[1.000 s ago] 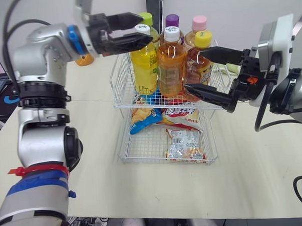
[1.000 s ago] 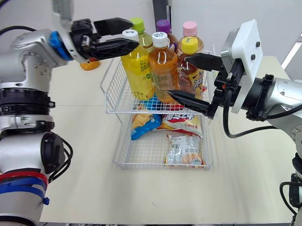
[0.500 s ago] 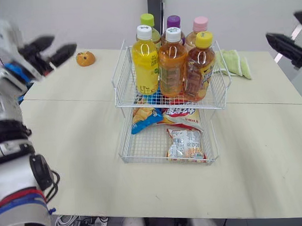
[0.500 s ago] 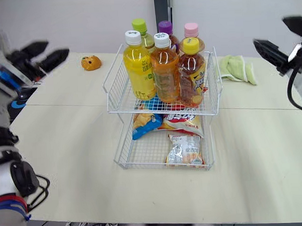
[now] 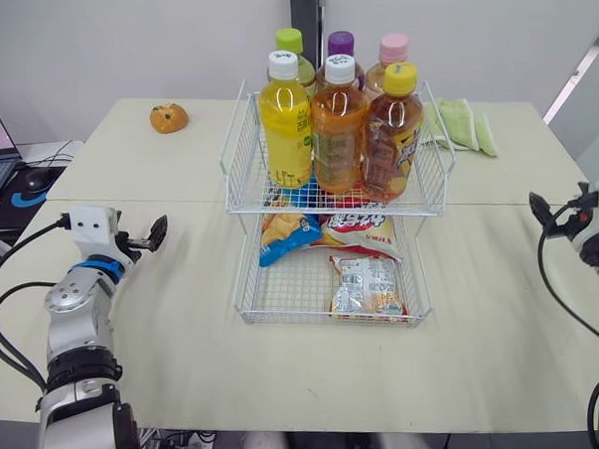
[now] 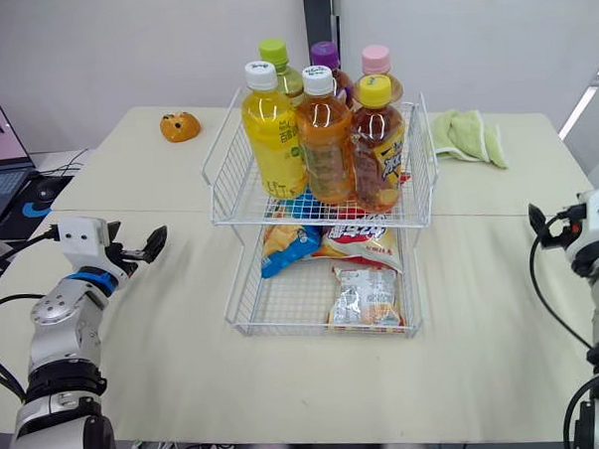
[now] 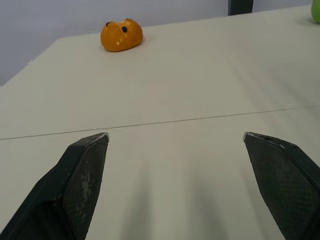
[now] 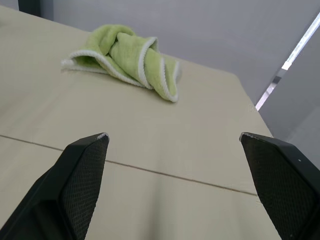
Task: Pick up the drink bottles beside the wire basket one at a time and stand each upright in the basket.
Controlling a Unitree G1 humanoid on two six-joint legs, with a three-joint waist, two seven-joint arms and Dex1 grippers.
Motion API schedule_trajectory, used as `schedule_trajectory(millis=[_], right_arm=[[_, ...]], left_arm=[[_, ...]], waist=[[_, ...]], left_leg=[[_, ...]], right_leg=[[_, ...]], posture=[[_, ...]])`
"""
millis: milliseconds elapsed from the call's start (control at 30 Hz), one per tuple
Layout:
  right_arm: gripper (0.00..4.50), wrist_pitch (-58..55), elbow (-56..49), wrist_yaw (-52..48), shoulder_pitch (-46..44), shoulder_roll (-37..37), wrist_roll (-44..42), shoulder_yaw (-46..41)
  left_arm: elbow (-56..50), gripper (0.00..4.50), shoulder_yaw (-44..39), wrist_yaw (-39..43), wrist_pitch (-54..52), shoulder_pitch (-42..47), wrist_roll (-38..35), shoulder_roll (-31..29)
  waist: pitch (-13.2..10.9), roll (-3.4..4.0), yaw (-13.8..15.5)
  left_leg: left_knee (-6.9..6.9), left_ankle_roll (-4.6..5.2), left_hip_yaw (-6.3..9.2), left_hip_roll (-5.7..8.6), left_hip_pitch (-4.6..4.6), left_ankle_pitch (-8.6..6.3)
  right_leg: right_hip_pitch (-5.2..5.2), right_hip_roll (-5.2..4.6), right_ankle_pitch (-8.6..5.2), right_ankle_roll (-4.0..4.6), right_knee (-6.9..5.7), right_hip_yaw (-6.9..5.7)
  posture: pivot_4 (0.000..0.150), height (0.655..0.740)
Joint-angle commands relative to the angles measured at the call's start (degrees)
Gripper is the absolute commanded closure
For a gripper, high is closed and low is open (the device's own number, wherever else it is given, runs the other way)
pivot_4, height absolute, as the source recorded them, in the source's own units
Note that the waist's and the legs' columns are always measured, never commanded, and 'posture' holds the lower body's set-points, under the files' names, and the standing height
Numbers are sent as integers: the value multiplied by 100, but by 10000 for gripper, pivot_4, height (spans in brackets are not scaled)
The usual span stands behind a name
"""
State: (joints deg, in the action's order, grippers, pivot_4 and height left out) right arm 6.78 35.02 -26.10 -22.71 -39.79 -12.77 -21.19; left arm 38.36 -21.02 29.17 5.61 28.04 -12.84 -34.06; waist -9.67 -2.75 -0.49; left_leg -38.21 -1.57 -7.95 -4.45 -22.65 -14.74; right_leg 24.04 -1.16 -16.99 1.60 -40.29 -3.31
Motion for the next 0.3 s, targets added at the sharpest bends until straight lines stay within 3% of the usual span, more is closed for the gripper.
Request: schedule_trajectory(millis=[33,300], right_arm=[[0,329,-32,218,21,39,58,-107],[0,488,-46,519,-54,256,93,-62]], left_arm=[[-237,92,-18,-141,162,23,-51,81],[-429,92,134,-389,10,98,10,249]], waist=[[0,1,-5],[1,1,-25]], left_leg=[[1,0,-3,0,3,0],[6,-1,-16,0,16,0]], right_leg=[[0,0,0,0,-2,3],[0,2,0,0,-9,16]], posture=[[1500,7400],[1500,7400]])
